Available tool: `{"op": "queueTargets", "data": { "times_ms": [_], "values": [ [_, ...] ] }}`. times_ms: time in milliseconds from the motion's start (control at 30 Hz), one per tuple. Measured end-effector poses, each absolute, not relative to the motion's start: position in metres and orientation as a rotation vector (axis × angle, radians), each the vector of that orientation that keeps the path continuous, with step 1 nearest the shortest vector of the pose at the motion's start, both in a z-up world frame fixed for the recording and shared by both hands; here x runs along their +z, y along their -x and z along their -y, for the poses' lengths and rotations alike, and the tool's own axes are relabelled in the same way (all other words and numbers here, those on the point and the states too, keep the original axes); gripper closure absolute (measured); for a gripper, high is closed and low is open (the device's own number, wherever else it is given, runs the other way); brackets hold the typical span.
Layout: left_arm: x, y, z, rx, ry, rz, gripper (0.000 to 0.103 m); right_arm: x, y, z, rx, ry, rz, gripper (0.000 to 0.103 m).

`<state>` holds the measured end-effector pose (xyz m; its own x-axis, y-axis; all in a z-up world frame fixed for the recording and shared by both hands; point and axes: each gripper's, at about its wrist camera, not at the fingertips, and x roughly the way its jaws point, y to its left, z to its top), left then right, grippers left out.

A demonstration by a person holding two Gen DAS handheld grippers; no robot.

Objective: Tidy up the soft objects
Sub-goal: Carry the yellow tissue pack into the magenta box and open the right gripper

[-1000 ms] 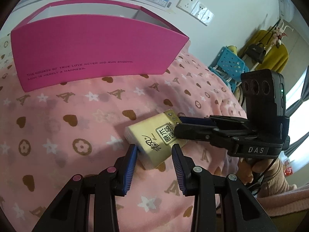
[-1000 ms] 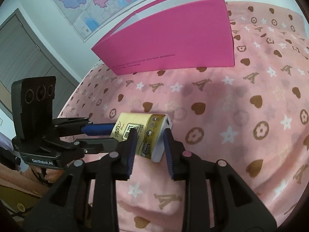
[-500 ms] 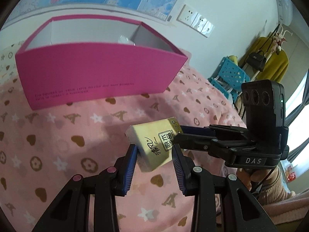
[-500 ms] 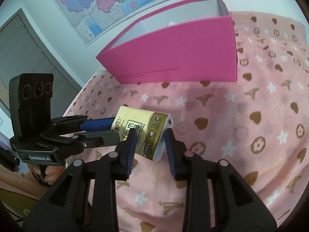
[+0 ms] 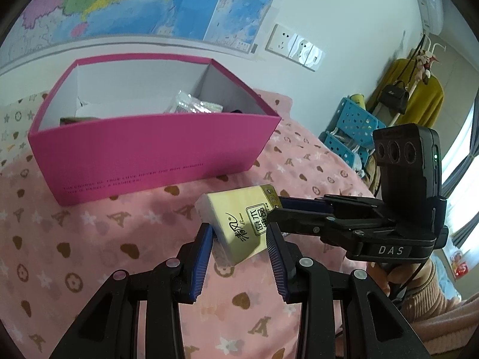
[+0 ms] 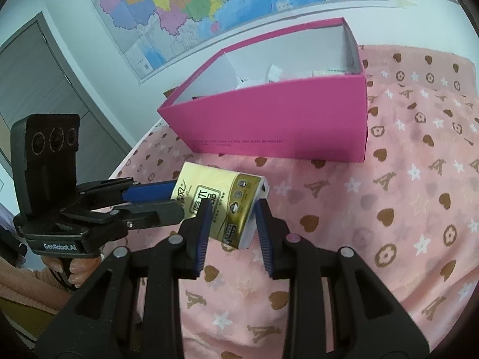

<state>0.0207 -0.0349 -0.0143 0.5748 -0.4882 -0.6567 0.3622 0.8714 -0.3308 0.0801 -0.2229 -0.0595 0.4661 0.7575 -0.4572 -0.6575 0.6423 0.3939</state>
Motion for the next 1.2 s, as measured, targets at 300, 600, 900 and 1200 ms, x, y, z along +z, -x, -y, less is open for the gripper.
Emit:
{"op": "queueTargets", "data": {
  "times_ms": [300,600,900,1200],
  "values": [
    [-0.006,-0.024,0.036,-0.489,0.153,-0.789,0.067,-0.049,-0.081,0.223,0.877,-0.162,-0.614,0.07],
    [0.001,-0.027,0.035,-0.484,0.149,-0.764,0.067,-0.038,-0.086,0.225,0.872,-0.154,-0.581,0.07],
    [0.008,-0.033,0.035,-0.475,0.136,-0.742,0.067,-0.025,-0.092,0.224,0.874,-0.146,-0.55,0.07],
    [0.018,-0.042,0.034,-0.464,0.123,-0.714,0.067,-0.012,-0.097,0.223,0.878,-0.135,-0.514,0.07]
  ]
}}
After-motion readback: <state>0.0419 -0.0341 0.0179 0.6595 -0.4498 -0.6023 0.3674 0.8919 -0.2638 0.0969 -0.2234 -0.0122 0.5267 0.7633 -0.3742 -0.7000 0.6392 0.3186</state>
